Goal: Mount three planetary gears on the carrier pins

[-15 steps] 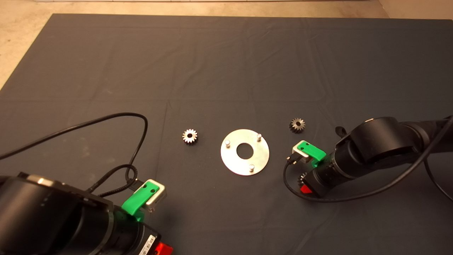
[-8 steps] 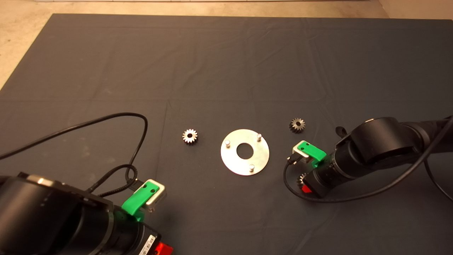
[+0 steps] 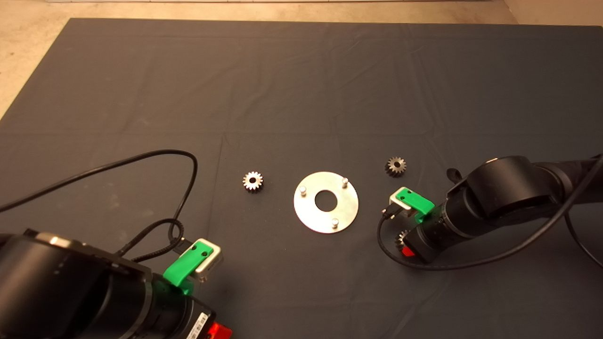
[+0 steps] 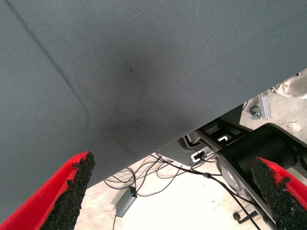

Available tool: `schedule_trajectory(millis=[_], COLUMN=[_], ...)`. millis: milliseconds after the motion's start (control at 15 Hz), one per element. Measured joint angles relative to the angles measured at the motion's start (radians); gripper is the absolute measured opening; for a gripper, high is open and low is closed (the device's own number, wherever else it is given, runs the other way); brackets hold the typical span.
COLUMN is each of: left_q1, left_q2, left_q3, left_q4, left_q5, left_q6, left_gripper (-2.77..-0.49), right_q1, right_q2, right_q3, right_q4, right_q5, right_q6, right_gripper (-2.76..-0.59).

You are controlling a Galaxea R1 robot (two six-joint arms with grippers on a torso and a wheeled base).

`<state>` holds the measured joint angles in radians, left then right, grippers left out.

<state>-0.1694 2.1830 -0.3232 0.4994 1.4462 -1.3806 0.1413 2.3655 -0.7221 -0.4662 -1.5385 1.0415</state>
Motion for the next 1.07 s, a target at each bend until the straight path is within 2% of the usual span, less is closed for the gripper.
schedule_trajectory(millis=[200,800,1067], left_q1=[0.000,0.000,0.000], left_q2=[0.000,0.000,0.000], left_q3=[0.000,0.000,0.000], left_q4=[0.000,0.000,0.000], left_q5=[-0.006,-0.007,-0.007], left_q6=[0.000,0.000,0.000], left_gripper=[-0.90,-0.90,-0.90], right_q1=[0.000,0.000,0.006], right_q2=[0.000,0.000,0.000], right_q3=[0.001,0.002,0.030], right_q4=[0.000,0.000,0.000], right_q5=[0.000,0.000,0.002], right_q6=[-0.013,-0.045,-0.050], right_gripper=[-2.44,-2.52,-2.52])
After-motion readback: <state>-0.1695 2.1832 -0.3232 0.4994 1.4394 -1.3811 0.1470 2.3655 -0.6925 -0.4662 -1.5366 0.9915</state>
